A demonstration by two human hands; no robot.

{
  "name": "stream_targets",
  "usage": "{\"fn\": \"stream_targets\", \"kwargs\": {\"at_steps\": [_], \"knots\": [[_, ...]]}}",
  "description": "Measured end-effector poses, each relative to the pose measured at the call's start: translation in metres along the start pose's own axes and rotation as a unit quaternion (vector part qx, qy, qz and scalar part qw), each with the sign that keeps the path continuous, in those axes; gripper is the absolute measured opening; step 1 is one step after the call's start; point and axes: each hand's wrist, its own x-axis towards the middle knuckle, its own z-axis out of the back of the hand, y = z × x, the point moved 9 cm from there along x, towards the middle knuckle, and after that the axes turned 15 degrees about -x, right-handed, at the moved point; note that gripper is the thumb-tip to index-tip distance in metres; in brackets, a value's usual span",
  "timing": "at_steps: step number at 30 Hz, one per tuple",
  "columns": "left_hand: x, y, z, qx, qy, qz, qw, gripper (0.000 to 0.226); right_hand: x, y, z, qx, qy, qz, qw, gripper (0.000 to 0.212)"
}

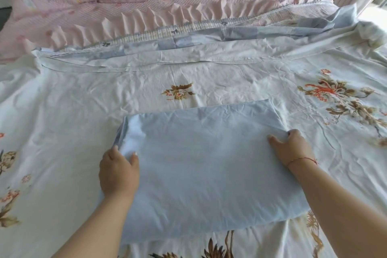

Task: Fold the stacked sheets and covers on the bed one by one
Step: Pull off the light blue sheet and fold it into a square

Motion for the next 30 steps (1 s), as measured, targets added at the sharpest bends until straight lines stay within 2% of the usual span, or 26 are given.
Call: {"fn": "stream_targets", "kwargs": {"at_steps": [2, 4, 6, 9, 11, 13, 16, 19, 22, 24, 26, 28, 30], "knots": [[0.0, 0.002, 0.003, 0.023, 0.029, 0.063, 0.997, 0.052, 0.001, -0.005, -0.006, -0.023, 0.045, -0.002, 0.999, 0.053], [0.01, 0.006, 0.003, 0.009, 0.046, 0.099, 0.994, 0.046, 0.004, -0.005, -0.009, -0.032, 0.053, 0.008, 0.998, 0.049], [0.022, 0.005, 0.012, -0.042, 0.027, 0.095, 0.994, 0.032, 0.002, 0.001, -0.002, -0.014, 0.025, 0.023, 0.999, 0.042], [0.031, 0.004, 0.036, -0.097, -0.045, 0.06, 0.992, 0.033, -0.003, 0.007, 0.017, 0.005, -0.048, 0.037, 0.998, 0.036], [0.029, 0.014, 0.037, -0.097, -0.036, 0.079, 0.992, 0.037, -0.01, 0.007, 0.031, 0.01, -0.091, 0.034, 0.995, 0.033], [0.026, 0.028, 0.029, -0.09, 0.006, 0.111, 0.99, 0.043, -0.011, 0.0, 0.042, 0.055, -0.099, 0.023, 0.993, 0.036], [0.016, 0.031, 0.025, -0.065, 0.049, 0.106, 0.991, 0.05, -0.008, -0.016, 0.04, 0.127, -0.006, -0.014, 0.992, 0.046], [0.007, 0.03, 0.031, 0.0, 0.052, 0.088, 0.995, 0.055, -0.007, -0.039, 0.013, 0.159, 0.106, -0.082, 0.978, 0.06], [0.002, 0.021, 0.022, -0.036, 0.091, 0.085, 0.992, 0.043, -0.012, -0.042, 0.007, 0.233, 0.122, -0.114, 0.958, 0.066], [0.002, 0.01, 0.024, -0.074, 0.08, 0.065, 0.992, 0.035, -0.011, -0.041, 0.002, 0.313, 0.133, -0.131, 0.931, 0.053], [0.003, 0.011, 0.032, -0.128, 0.043, 0.077, 0.988, 0.038, -0.012, -0.04, -0.001, 0.386, 0.142, -0.146, 0.9, 0.034], [0.005, 0.026, 0.032, -0.155, 0.033, 0.125, 0.979, 0.044, -0.011, -0.04, -0.002, 0.381, 0.142, -0.144, 0.902, 0.023], [0.006, 0.038, 0.027, -0.119, 0.068, 0.176, 0.975, 0.044, -0.011, -0.036, -0.002, 0.333, 0.156, -0.113, 0.923, 0.021]]}}
